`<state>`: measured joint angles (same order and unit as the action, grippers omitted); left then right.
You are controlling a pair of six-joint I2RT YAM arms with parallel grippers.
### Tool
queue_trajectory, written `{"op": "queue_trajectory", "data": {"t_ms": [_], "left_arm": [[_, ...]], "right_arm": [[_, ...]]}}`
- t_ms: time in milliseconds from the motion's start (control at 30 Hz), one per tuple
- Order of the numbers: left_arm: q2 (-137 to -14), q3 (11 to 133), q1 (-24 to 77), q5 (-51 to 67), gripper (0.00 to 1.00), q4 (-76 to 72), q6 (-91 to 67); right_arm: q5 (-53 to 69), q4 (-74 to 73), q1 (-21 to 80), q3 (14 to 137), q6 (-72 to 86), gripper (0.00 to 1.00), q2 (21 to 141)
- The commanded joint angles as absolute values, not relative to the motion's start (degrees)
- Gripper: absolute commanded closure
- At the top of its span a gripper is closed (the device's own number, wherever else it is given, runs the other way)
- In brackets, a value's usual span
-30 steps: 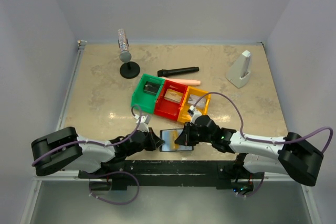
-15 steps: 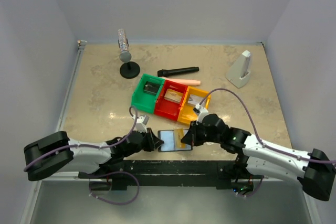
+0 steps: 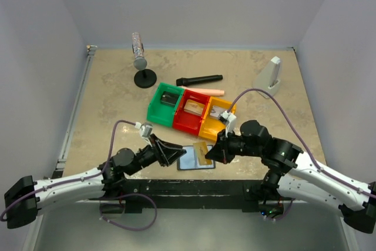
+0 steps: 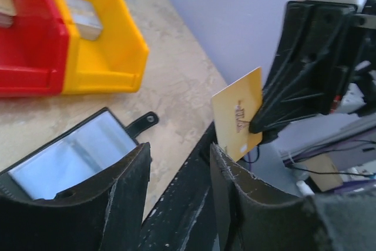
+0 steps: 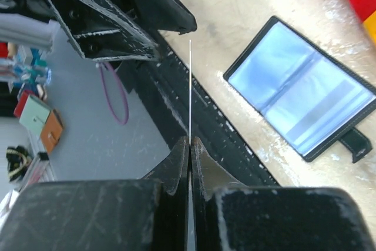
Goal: Take the credit cards out of the card holder
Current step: Remove the credit card from the card holder.
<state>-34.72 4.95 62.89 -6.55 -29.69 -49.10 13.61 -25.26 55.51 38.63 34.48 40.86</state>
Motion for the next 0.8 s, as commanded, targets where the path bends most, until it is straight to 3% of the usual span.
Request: {"op": "queue_trajectory", "data": {"t_ms": [0, 267, 467, 767], "left_arm": [[-33.9, -5.8, 62.5, 2.7, 0.52, -50.8, -46.1], [-45.9, -6.9, 62.5, 10.4, 0.56, -67.1, -47.5], [-49.2, -8.0, 62.1, 9.1, 0.56, -71.1, -48.8], [-34.1, -6.2, 61.6, 6.0, 0.48, -47.7, -47.1]], "right_arm": [[21.9, -23.0, 55.5, 39.9, 33.3, 1.0, 41.0], [25.5, -18.7, 55.5, 40.6, 34.8, 1.0, 44.0], [25.1, -19.6, 55.5, 40.7, 35.0, 1.0, 43.2], [24.0, -20.8, 55.5, 41.0, 34.8, 1.0, 40.2]]}}
